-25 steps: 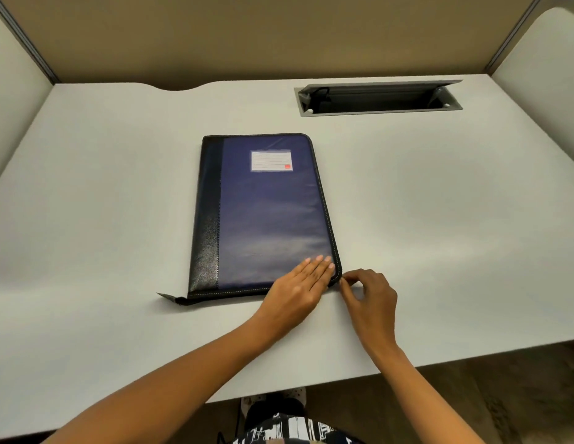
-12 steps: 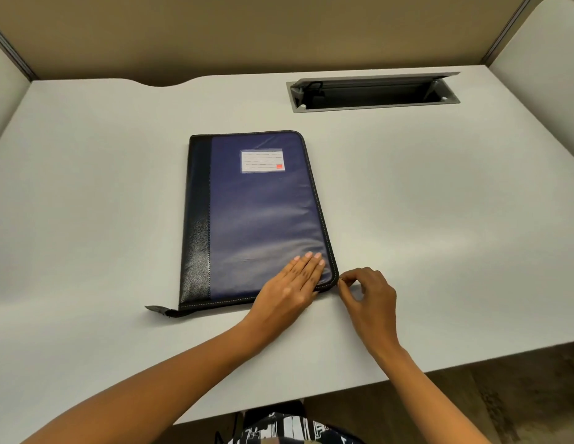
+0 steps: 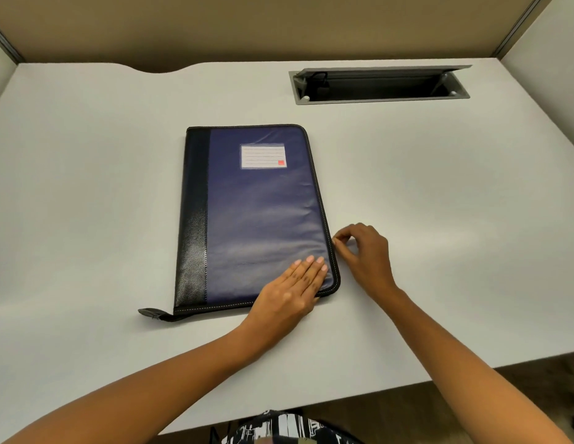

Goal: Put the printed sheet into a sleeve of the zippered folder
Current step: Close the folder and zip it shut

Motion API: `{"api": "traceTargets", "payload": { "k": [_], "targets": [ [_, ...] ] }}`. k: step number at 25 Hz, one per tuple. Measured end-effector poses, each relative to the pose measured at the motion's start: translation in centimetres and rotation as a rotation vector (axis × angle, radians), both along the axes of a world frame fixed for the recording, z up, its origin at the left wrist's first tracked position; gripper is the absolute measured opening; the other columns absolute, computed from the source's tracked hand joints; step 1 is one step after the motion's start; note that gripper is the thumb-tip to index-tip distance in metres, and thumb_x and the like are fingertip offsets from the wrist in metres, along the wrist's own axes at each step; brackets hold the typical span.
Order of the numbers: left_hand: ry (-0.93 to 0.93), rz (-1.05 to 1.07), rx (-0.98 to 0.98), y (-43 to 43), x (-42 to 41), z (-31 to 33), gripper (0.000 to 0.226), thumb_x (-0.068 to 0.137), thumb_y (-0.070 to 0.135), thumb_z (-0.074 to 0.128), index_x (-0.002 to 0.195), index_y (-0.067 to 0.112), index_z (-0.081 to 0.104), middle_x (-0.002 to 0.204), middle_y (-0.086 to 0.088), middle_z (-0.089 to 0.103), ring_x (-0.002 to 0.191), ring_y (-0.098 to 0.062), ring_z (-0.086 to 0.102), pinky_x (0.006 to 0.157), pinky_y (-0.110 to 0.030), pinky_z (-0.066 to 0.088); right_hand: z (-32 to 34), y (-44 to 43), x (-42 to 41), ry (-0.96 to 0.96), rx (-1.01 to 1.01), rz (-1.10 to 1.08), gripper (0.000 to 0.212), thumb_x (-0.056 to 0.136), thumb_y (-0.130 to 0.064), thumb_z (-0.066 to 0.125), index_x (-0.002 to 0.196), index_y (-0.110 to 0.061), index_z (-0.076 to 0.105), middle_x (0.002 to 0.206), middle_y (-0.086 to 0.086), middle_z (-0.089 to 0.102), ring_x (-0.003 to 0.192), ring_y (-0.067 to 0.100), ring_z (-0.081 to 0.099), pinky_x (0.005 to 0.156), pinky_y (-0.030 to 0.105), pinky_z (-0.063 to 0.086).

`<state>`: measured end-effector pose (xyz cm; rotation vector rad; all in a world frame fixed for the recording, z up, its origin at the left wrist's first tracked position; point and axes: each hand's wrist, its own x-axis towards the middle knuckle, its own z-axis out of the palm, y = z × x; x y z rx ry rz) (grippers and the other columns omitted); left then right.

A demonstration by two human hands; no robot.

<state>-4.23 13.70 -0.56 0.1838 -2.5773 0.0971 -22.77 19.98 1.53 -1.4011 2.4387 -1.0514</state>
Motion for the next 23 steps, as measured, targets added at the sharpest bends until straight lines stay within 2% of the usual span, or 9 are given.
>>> {"api": "traceTargets", "payload": {
  "k": [3, 6, 9, 11, 20, 23],
  "targets": [
    [-0.01, -0.003, -0.002, -0.1, 0.0, 0.0, 0.041, 0.087, 0.024, 0.064, 0.124, 0.006, 0.062, 0.129, -0.009, 0.062, 0.121, -0.021, 0.057, 0.101, -0.032, 0.048, 0.1, -2.3, -1.4, 0.019, 0.014, 0.038, 0.003, 0.083, -0.014, 0.069, 0.083, -0.013, 0.066, 0.082, 0.002, 0.068, 0.077, 0.017, 0.058, 0.07, 0.023, 0.04],
    [-0.012, -0.011, 0.006, -0.2, -0.1, 0.0, 0.037, 0.089, 0.022, 0.058, 0.123, 0.007, 0.063, 0.128, -0.008, 0.062, 0.12, -0.02, 0.058, 0.101, -0.032, 0.048, 0.2, -5.0, -2.9, 0.028, 0.047, 0.049, 0.004, 0.083, -0.014, 0.068, 0.085, -0.011, 0.068, 0.085, 0.005, 0.069, 0.08, 0.019, 0.059, 0.071, 0.024, 0.041],
    [-0.014, -0.022, 0.004, -0.5, -0.1, 0.0, 0.034, 0.09, 0.02, 0.054, 0.121, 0.01, 0.065, 0.126, -0.007, 0.064, 0.119, -0.019, 0.059, 0.097, -0.031, 0.05, 0.3, -8.0, -4.3, 0.013, 0.064, 0.048, 0.007, 0.084, -0.014, 0.067, 0.088, -0.009, 0.069, 0.088, 0.009, 0.07, 0.082, 0.022, 0.061, 0.075, 0.032, 0.048],
    [-0.023, -0.038, -0.003, -0.8, -0.1, 0.3, 0.036, 0.086, 0.021, 0.061, 0.12, 0.011, 0.066, 0.125, -0.006, 0.064, 0.117, -0.018, 0.06, 0.095, -0.03, 0.051, 0.4, -10.0, -5.1, 0.0, 0.059, 0.033, 0.007, 0.084, -0.012, 0.066, 0.088, -0.007, 0.07, 0.088, 0.01, 0.07, 0.082, 0.023, 0.062, 0.077, 0.035, 0.05],
    [-0.106, -0.114, 0.073, -1.9, -0.4, 1.7, 0.04, 0.067, 0.03, 0.077, 0.105, 0.019, 0.075, 0.111, 0.002, 0.072, 0.103, -0.013, 0.068, 0.082, -0.026, 0.056, 0.7, -16.8, -8.4, -0.045, 0.104, -0.028, 0.009, 0.084, -0.014, 0.063, 0.085, -0.01, 0.071, 0.086, 0.007, 0.072, 0.079, 0.018, 0.062, 0.071, 0.026, 0.047],
    [-0.128, -0.141, 0.213, -3.2, -0.6, 2.9, 0.032, 0.073, 0.041, 0.074, 0.098, 0.02, 0.077, 0.102, 0.004, 0.075, 0.093, -0.011, 0.071, 0.073, -0.026, 0.058, 0.7, -17.7, -9.3, -0.023, 0.118, 0.021, 0.009, 0.084, -0.013, 0.063, 0.084, -0.009, 0.07, 0.087, 0.007, 0.071, 0.079, 0.018, 0.061, 0.069, 0.022, 0.041]
  ]
}}
